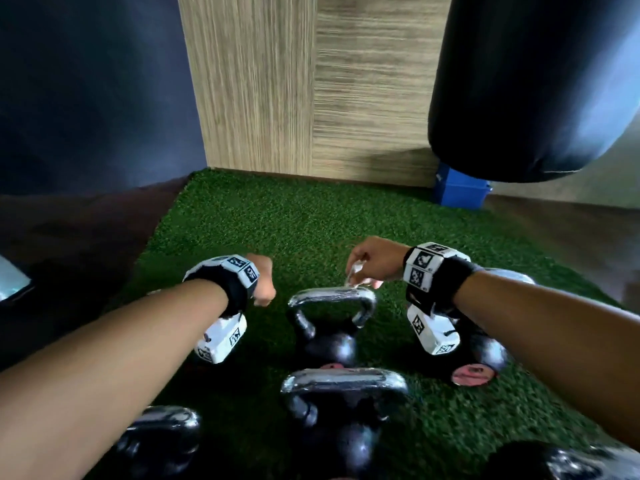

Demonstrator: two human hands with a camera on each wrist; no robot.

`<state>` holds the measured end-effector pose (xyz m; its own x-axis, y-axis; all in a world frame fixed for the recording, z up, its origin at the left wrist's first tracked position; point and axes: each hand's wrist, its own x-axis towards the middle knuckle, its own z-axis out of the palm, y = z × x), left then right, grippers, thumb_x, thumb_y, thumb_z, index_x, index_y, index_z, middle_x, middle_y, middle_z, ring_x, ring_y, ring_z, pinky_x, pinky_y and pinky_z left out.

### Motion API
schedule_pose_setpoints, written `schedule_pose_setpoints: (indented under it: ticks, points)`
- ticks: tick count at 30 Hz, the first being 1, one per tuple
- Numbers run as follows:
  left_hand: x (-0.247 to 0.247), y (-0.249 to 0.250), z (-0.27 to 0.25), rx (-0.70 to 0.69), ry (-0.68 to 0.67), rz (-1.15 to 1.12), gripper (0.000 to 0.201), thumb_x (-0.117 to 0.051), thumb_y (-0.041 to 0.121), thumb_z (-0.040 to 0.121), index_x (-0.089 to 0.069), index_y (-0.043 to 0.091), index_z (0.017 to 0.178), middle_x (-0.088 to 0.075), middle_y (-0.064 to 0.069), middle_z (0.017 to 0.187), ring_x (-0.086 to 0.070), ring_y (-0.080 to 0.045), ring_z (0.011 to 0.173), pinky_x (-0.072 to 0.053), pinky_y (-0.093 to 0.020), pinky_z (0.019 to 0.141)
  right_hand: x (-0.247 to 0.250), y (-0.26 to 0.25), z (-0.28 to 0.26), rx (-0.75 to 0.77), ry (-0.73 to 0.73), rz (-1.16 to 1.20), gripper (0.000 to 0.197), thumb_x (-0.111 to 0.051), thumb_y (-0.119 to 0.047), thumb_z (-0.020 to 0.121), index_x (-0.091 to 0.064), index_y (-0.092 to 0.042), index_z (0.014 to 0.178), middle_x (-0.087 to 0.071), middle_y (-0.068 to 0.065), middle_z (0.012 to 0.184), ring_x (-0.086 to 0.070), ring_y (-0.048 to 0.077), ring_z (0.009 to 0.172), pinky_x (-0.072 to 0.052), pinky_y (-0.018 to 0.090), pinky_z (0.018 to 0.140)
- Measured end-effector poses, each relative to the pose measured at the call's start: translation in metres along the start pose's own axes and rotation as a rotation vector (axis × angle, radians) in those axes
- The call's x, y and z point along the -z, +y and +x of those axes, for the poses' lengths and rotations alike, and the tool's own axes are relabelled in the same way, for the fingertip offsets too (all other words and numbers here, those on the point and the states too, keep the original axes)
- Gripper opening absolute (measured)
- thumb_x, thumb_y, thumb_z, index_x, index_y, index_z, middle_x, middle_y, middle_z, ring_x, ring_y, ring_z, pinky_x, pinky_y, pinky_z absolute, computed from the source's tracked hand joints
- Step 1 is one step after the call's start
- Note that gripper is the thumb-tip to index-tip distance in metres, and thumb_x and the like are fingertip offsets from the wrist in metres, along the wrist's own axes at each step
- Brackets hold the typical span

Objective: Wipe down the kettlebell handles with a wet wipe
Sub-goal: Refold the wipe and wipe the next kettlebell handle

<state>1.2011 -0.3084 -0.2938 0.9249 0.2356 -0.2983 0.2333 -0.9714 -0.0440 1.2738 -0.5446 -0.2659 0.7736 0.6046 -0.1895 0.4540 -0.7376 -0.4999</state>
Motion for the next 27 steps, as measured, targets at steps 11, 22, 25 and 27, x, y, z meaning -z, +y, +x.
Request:
schedule_pose_setpoints:
  ticks: [11,22,25,27]
  points:
    - [-0.117,0.027,0.017,0.23,-0.167,-0.618,0.1,-0.086,0.074,0.052,-0.058,0.018,0.13,-0.07,0.002,0.089,-0.075,-0.011,0.074,-0.065,-0.028,0.067,-0.008,0.01,0.003,0.053,0.173,-0.042,0.032,-0.085,-0.015,0.073,-0.069,-0.017,0.101,-0.07,0.001,0.1,-0.062,0.015,0.085,-0.047,0.022,0.061]
    - [-0.172,0.051,0.046,0.11,-0.064,-0.955,0.061,-0.068,0.068,0.083,-0.067,0.019,0.12,-0.067,-0.012,0.127,-0.07,-0.031,0.103,-0.062,-0.041,0.084,-0.021,0.017,0.005,0.132,0.095,-0.003,0.022,-0.058,-0.015,0.091,-0.072,-0.016,0.108,-0.072,0.0,0.107,-0.067,0.008,0.08,-0.055,0.026,0.063]
    - [-0.171,0.047,0.049,0.109,-0.139,-1.216,0.056,-0.077,0.048,0.086,-0.06,0.016,0.129,-0.052,-0.013,0.143,-0.067,-0.034,0.111,-0.065,-0.038,0.068,-0.028,0.017,0.008,0.092,0.17,0.006,0.024,-0.068,-0.02,0.085,-0.057,-0.022,0.106,-0.063,0.001,0.099,-0.059,0.012,0.076,-0.044,0.025,0.052]
    - [-0.169,0.046,0.049,0.082,-0.158,-1.23,0.053,-0.076,0.043,0.088,-0.056,0.017,0.13,-0.044,-0.01,0.148,-0.059,-0.03,0.119,-0.065,-0.04,0.071,-0.032,0.015,0.012,0.113,0.213,-0.012,0.015,-0.068,-0.02,0.086,-0.064,-0.021,0.1,-0.067,0.002,0.098,-0.059,0.009,0.072,-0.041,0.019,0.049]
